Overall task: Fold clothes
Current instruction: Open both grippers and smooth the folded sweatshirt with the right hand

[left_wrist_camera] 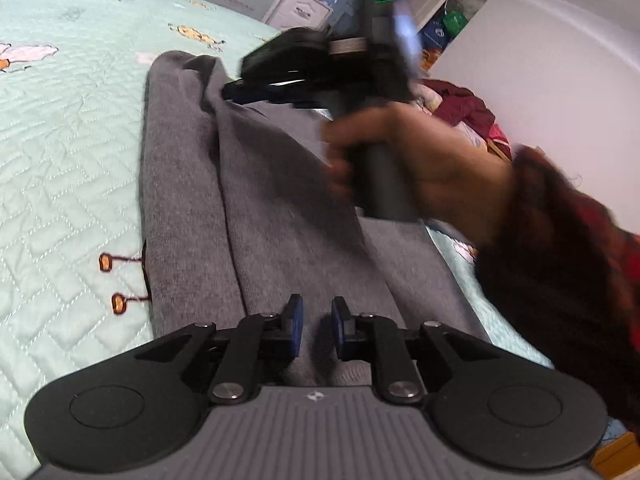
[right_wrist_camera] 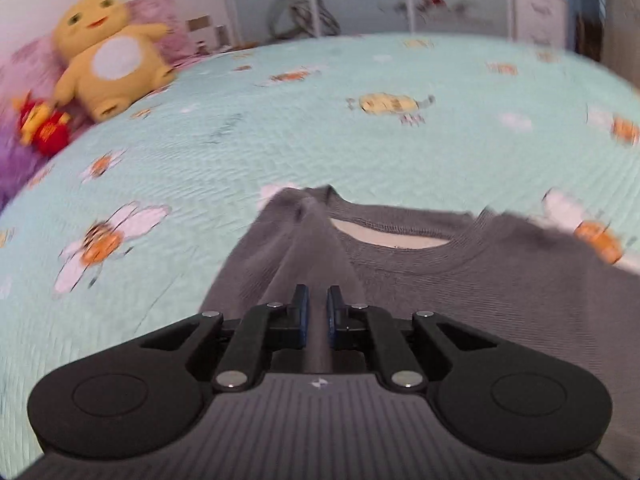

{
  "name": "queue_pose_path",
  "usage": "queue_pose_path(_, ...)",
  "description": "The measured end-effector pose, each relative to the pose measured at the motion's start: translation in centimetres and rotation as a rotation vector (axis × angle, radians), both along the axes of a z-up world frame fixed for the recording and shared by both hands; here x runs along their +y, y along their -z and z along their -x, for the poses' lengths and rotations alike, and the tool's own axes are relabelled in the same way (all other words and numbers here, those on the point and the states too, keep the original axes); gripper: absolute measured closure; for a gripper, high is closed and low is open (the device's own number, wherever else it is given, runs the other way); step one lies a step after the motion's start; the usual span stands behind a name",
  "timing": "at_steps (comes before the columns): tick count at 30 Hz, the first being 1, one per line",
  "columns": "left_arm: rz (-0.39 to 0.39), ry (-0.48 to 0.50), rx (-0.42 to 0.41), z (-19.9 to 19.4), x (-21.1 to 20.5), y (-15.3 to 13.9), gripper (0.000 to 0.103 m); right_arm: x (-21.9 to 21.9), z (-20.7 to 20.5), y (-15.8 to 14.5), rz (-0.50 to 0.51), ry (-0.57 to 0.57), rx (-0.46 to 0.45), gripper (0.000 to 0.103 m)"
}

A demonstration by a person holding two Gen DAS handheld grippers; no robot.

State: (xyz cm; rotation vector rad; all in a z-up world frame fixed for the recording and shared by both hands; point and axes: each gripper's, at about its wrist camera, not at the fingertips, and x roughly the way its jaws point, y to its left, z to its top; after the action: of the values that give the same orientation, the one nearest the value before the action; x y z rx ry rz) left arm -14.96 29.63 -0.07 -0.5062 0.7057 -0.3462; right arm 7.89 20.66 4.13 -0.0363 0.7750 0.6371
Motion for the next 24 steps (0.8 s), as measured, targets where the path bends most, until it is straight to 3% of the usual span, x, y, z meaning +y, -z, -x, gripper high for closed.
queue_pose_path(5,0.044,0.033,0.022,-0.3,0.8,0.3,0.085,0.3,-2.2,2.1,-0.083,0.060,-0.003,0.097)
queue_pose_path(7,0.043,0.052,0.029,-0.5,0.9,0.1,0.085,0.1,-2.6,2.1,-0.098,0.089,0.003,0.087)
queue_pose_path(8,0.047,0.057,0.034,-0.6,1.0,0.0,0.085,0.0,-2.7,2.1,-0.097,0.102,0.005,0.087)
queue_pose_path(16,0.065,0.066,0.061,-0.3,1.3,0.1,0.083,-0.6,1.3,-0.9,-0.085,0.109,-0.105,0.086)
queue_pose_path(19,0.044,0.063,0.060,-0.2,1.0,0.0,0.083,0.8,1.1,-0.7,-0.018,0.050,-0.075,0.086)
queue_pose_path(21,0.034,0.061,0.061,-0.2,0.8,0.0,0.083,2.0,-0.3,0.5,0.043,0.038,-0.008,0.087)
queue_pose_path(24,0.037,0.060,0.069,-0.3,0.8,0.0,0.083,3.9,-0.8,0.9,0.127,0.030,-0.049,0.087)
